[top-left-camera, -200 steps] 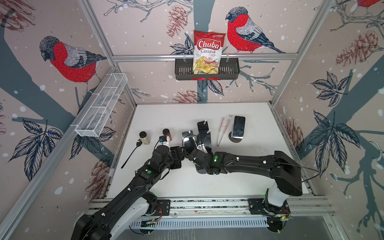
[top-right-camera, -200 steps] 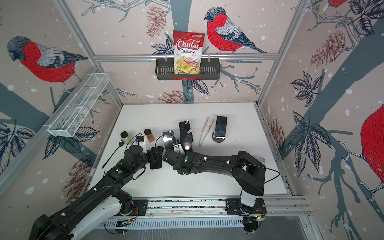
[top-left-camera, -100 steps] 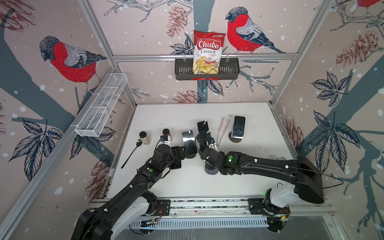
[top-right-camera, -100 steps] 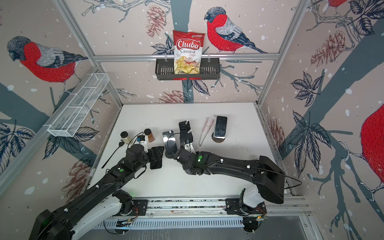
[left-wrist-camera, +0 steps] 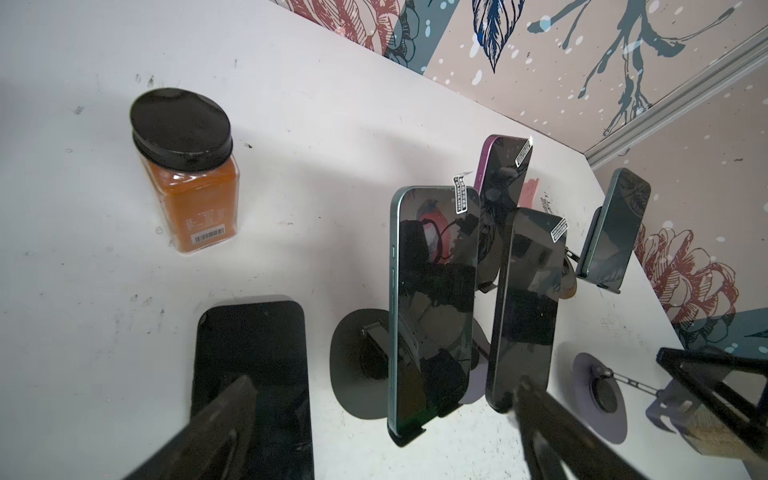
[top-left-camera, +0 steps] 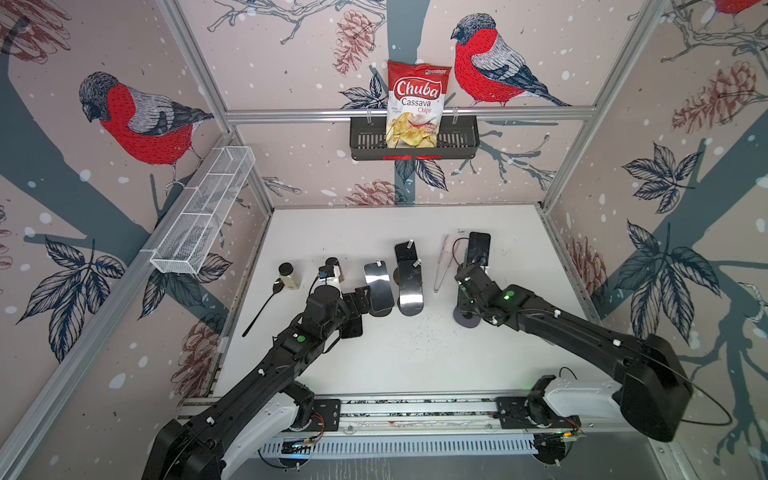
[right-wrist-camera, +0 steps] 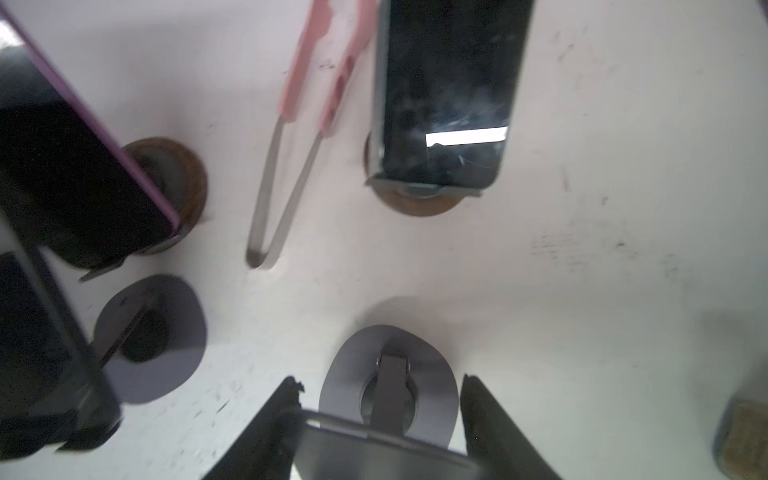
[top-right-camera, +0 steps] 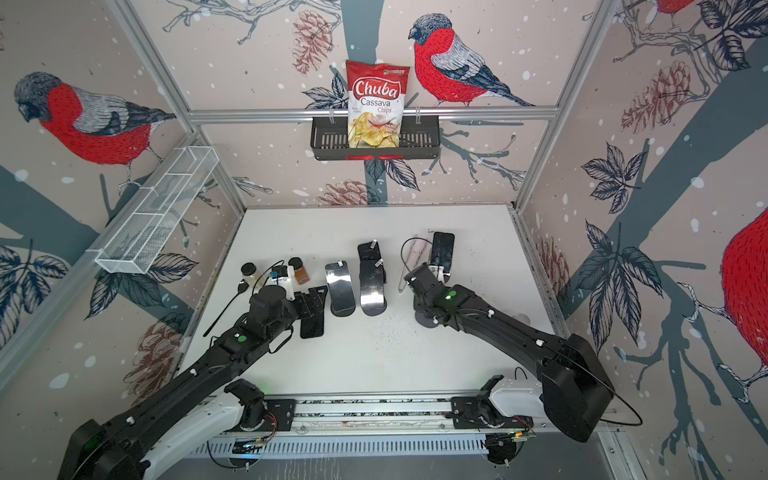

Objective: Remove the phone from the phone stand
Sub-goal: 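Grasp the grey stand's upright with the right gripper and lift it, then carry the grey stand with the right gripper toward the far corner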

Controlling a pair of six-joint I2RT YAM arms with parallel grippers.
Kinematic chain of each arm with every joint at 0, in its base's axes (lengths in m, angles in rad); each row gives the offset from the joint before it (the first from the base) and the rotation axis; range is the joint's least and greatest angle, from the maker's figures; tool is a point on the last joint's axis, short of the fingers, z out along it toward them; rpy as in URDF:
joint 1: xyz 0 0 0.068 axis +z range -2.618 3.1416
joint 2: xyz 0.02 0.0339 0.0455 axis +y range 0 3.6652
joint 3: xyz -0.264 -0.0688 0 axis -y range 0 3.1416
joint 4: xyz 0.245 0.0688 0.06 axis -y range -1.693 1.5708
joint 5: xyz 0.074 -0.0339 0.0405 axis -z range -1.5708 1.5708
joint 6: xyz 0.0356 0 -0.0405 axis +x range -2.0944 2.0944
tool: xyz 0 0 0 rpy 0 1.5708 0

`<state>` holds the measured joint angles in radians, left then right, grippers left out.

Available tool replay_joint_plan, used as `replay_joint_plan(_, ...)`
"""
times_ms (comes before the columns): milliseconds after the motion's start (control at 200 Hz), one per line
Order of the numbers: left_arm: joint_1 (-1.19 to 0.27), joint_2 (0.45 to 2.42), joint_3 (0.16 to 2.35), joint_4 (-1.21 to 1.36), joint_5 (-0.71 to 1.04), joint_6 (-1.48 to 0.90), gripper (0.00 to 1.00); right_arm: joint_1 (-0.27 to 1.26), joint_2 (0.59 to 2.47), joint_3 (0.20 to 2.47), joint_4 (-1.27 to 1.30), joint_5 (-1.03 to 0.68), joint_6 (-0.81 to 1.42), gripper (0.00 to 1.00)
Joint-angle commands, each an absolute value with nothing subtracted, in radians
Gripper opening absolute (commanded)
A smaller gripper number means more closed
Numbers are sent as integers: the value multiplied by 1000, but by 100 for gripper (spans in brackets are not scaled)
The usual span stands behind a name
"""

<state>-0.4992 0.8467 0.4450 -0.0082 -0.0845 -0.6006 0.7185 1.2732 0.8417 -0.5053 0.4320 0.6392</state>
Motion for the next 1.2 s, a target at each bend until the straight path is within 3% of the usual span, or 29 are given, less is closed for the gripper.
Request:
replay_joint_plan(0,-498,836,463,7,-129,-587,96,631,1258,836,-461,425,556,51)
replay_joint_plan(540,-498,803,485,-37,-207,-575,96,173,1409,934,-297,272,385,55)
replay_joint_plan(971,-498,867,544,-68,-213,-553,96,121,1602,1010,-134,279,351,56)
replay_joint_plan(1196,-499,886,573,-82,-210,-556,96,116,1664,1031,-139,284,346,62)
